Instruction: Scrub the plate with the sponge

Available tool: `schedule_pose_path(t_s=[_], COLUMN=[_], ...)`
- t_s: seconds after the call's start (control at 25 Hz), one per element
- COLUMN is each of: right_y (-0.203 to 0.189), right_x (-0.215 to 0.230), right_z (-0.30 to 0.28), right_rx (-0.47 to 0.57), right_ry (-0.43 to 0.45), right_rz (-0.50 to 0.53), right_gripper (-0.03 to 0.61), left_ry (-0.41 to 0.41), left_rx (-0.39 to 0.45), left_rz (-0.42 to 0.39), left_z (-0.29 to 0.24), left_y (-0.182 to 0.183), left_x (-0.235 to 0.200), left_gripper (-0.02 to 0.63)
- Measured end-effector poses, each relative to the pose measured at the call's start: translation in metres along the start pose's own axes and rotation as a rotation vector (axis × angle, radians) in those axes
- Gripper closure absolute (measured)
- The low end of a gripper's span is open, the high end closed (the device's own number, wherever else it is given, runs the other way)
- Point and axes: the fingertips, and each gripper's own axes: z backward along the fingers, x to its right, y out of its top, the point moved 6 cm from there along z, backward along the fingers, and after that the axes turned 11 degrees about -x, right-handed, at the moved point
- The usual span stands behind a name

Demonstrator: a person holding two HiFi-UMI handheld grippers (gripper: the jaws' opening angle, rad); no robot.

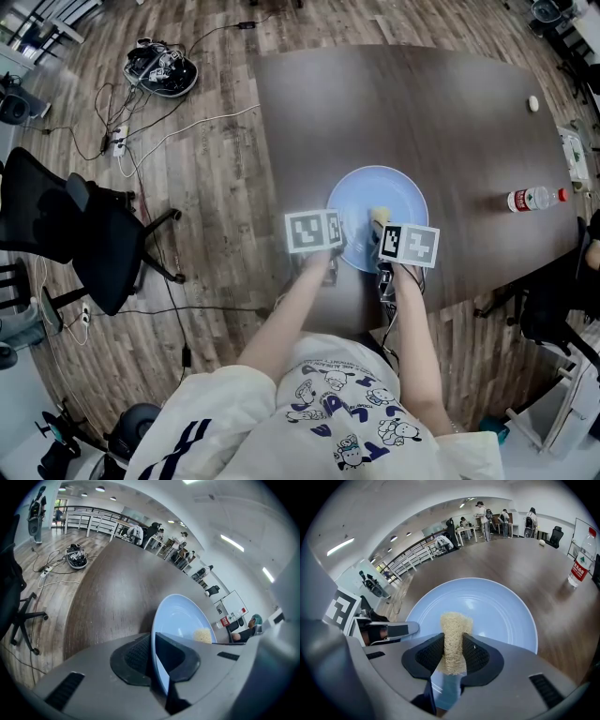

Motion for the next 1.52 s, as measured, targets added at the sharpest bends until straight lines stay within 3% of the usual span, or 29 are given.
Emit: schedule_pose_path(t_s=[1.04, 1.2, 1.52], right_y=[-0.004, -0.008, -0.005], right_x=[0.000, 0.006, 0.004], right_z=[-0.001, -0.012, -0.001], right_rx=[-0.003, 0.000, -0.002], right_ry=[-0.002, 0.029, -0.003], right_rz=[-0.001, -0.022, -0.005], right_gripper=[0.459, 0.459, 0.459], left_ry=[-0.003, -0.003, -0.004], left_rx=[0.000, -0.002, -0.001], left_rz=[-0.008, -0.008, -0.007], left_z=[0.000, 0.000, -0.001], left_y=[0.000, 0.000, 0.000], left_x=[-0.001, 0.000, 0.001], left_gripper=[0.583, 0.583, 0.583])
